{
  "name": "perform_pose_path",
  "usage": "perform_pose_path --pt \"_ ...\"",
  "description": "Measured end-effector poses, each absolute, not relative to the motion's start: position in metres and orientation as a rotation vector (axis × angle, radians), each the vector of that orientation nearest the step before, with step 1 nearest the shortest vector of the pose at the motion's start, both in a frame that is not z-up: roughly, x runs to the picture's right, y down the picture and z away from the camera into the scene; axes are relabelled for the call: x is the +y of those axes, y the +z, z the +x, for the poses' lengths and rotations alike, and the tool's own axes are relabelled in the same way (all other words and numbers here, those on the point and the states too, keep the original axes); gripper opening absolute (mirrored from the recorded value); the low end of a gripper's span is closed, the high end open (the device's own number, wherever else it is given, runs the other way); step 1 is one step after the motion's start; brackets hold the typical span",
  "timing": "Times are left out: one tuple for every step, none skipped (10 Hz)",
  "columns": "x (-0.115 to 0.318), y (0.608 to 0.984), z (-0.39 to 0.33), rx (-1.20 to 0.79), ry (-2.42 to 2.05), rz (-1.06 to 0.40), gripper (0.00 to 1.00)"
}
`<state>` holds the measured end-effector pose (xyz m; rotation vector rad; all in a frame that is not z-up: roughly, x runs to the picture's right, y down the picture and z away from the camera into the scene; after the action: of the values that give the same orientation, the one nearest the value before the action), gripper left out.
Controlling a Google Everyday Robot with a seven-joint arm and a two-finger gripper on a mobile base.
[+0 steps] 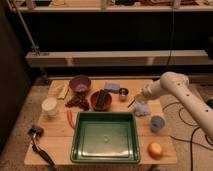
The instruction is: Place fork in tray
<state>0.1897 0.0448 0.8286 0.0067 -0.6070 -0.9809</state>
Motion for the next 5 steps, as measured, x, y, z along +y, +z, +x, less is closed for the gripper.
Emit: perform_pose_path --pt "0.043 0.814 0.180 -0.626 -0.999 0.042 0.00" --pt "0.042 0.797 0.173 -0.644 -1.019 0.078 0.00" --pt "0.046 0.787 0.170 -0.656 -1.034 0.099 0.00" --pt "0.050 0.781 0.163 -0.678 -1.057 0.112 0.00" --pt "0.055 0.777 0.155 -0.699 -1.081 0.111 0.00"
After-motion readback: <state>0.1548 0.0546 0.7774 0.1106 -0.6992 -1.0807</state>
